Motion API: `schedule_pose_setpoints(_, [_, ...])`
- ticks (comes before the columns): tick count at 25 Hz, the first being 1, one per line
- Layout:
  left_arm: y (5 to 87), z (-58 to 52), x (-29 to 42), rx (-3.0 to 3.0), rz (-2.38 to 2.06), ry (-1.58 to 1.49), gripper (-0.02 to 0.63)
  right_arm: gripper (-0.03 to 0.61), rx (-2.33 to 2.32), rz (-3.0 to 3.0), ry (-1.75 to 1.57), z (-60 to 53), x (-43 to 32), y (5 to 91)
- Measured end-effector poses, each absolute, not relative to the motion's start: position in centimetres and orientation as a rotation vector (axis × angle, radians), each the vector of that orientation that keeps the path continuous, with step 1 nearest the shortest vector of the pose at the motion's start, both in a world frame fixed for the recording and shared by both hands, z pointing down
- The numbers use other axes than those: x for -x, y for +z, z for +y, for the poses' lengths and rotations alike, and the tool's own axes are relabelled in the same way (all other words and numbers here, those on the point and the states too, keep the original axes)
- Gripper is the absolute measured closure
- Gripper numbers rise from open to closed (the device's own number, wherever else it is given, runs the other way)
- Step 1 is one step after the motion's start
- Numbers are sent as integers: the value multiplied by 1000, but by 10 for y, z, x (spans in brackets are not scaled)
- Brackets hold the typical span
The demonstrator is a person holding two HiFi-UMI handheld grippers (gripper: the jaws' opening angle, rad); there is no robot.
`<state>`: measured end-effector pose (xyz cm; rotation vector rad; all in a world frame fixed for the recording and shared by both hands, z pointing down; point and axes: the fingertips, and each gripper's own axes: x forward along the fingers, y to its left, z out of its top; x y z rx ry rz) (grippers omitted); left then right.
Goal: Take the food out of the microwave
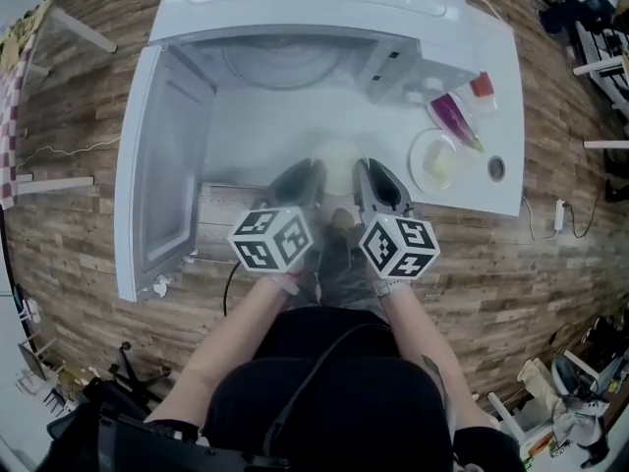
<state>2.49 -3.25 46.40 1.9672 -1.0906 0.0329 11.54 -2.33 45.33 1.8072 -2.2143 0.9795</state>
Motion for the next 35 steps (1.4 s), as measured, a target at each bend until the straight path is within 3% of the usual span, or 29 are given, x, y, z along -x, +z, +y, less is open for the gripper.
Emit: schedule_pose_setpoints(35, [509,-31,-62,-1873,-1127,68,531,494,-1705,-2177,1119,-23,-154,504])
